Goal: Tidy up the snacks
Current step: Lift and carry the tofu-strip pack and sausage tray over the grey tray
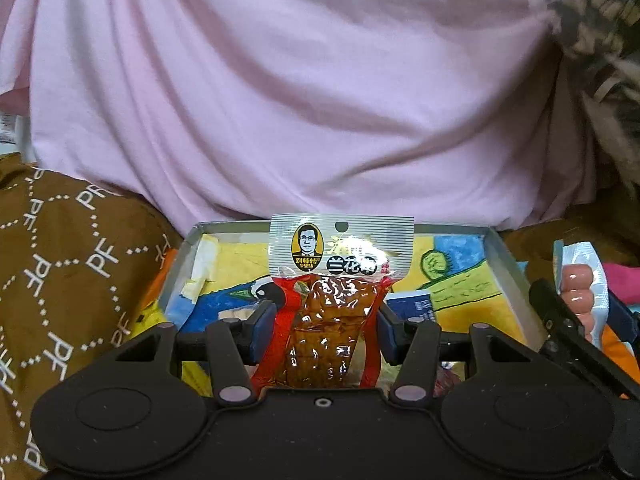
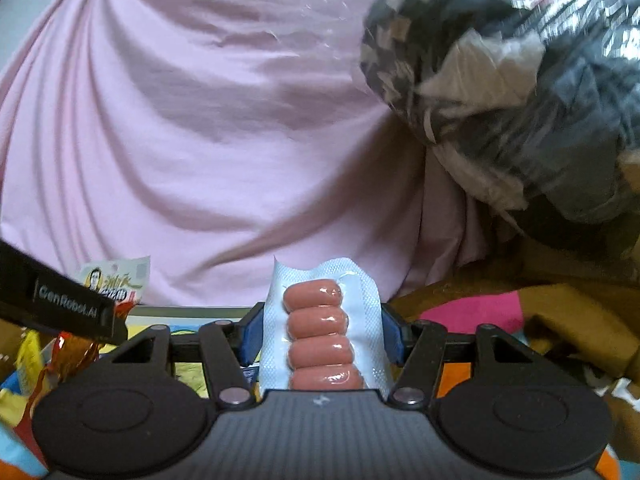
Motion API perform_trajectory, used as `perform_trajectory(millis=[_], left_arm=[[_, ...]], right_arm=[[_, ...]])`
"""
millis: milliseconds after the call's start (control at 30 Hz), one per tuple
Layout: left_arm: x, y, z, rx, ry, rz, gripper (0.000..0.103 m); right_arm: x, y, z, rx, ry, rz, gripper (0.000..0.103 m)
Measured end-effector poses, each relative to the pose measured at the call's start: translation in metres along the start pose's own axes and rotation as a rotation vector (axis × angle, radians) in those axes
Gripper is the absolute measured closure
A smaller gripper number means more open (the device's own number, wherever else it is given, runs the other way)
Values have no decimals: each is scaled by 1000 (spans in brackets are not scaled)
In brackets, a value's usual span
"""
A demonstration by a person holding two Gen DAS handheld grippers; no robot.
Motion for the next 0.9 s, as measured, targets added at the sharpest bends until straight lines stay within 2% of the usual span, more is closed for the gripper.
perform_trajectory(millis=[300, 500, 800, 900], left_arm=[[-5, 5, 34, 26, -25, -13, 48], [-8, 9, 41, 39, -31, 1, 47], [-16, 7, 55, 43, -83, -14, 43], [-18, 7, 58, 45, -86, -12, 41]], right_arm=[[-14, 8, 23, 17, -54, 36, 40], [-18, 6, 26, 33, -74, 43, 40], [-26, 10, 36, 26, -125, 65, 38], [-32, 9, 42, 36, -169, 63, 37]])
Point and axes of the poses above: each gripper's, at about its wrist camera, not at the fingertips, and z roughly the way its jaws point, y to its right, x to its top, the point moved 1 cm from there along z, roughly the way its jaws point, and after that the axes turned 2 degrees about y, right-handed, at the moved point
